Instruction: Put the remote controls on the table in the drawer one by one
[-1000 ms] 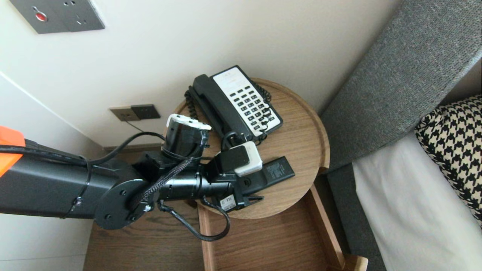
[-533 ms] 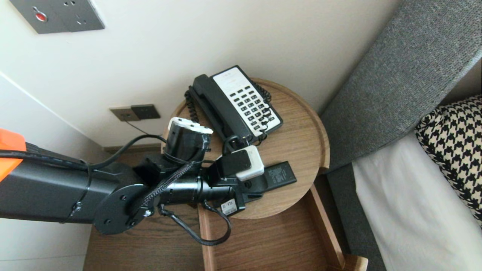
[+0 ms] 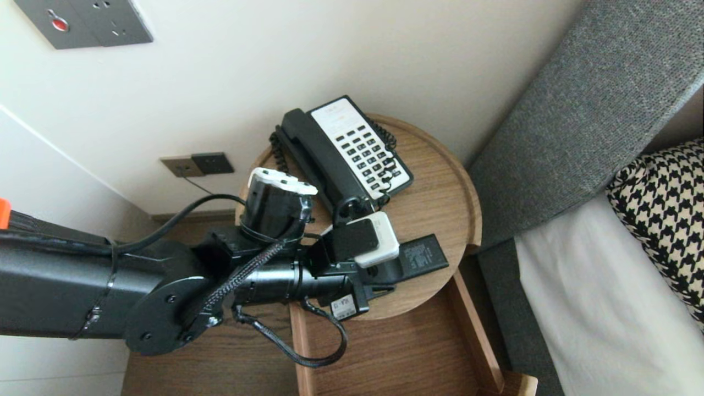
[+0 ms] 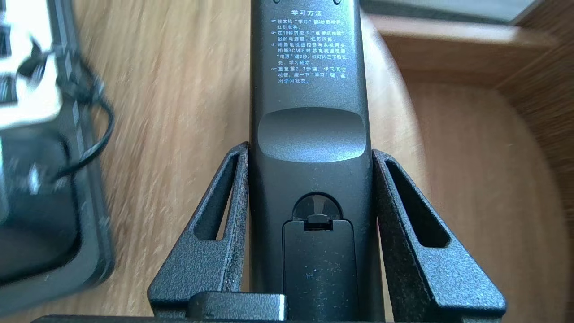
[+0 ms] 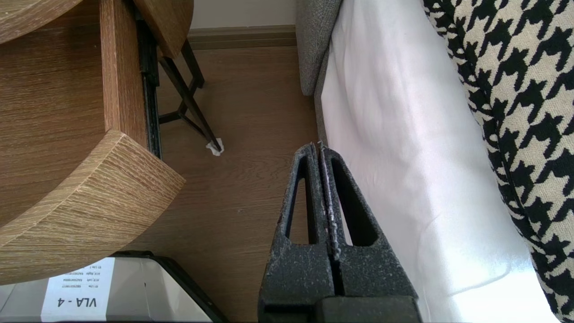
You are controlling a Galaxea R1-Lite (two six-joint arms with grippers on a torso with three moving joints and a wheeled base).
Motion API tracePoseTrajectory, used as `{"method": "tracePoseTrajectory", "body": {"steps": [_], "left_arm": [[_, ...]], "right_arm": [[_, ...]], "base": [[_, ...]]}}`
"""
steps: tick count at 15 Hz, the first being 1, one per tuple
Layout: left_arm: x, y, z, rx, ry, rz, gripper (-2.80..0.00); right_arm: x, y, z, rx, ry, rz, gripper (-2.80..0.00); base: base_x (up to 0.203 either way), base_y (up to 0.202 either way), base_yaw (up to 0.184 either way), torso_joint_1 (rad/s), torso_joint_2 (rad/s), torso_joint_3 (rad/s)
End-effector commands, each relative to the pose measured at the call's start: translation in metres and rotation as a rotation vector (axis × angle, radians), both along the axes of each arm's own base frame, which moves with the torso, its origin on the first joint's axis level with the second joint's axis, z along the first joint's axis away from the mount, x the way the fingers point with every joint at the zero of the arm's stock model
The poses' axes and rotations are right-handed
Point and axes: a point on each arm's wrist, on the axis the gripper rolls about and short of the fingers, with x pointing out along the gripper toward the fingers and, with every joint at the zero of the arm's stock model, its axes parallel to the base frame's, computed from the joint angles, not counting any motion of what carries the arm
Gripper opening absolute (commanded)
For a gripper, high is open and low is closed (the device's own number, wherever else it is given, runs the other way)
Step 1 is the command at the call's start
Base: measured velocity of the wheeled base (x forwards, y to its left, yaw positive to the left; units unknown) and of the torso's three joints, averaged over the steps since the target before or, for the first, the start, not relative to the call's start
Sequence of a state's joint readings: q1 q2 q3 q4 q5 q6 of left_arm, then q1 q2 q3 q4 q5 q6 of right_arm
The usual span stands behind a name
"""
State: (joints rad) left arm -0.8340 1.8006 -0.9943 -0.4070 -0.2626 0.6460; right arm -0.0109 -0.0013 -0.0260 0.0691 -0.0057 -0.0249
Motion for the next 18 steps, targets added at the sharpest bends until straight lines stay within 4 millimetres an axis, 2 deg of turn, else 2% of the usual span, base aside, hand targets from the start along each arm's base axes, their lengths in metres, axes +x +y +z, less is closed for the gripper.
{"method": "tracePoseTrajectory", "body": {"steps": [1,4,11,18], "left_arm": [[-0.013,-0.002,0.002,0.008,0.003,-0.031,-2.80],[-0.031,-0.002,-0.008,0.059,0.045,-0.055,-2.80],[-0.077,-0.008,-0.050,0.187,0.130,-0.127,-2.80],[-0.076,-0.017,-0.073,0.226,0.188,-0.069,-2.80]], "right_arm": [[0.000,0.000,0.000,-0.001,-0.004,0.000,-2.80],[0.000,0.000,0.000,-0.001,-0.002,0.000,-2.80],[0.000,0.000,0.000,-0.001,-0.004,0.000,-2.80],[0.000,0.000,0.000,-0.001,-0.004,0.000,-2.80]], "base": [[0.000,0.000,0.000,0.000,0.00,0.000],[0.000,0.000,0.000,0.000,0.00,0.000],[0.000,0.000,0.000,0.000,0.00,0.000],[0.000,0.000,0.000,0.000,0.00,0.000]]}}
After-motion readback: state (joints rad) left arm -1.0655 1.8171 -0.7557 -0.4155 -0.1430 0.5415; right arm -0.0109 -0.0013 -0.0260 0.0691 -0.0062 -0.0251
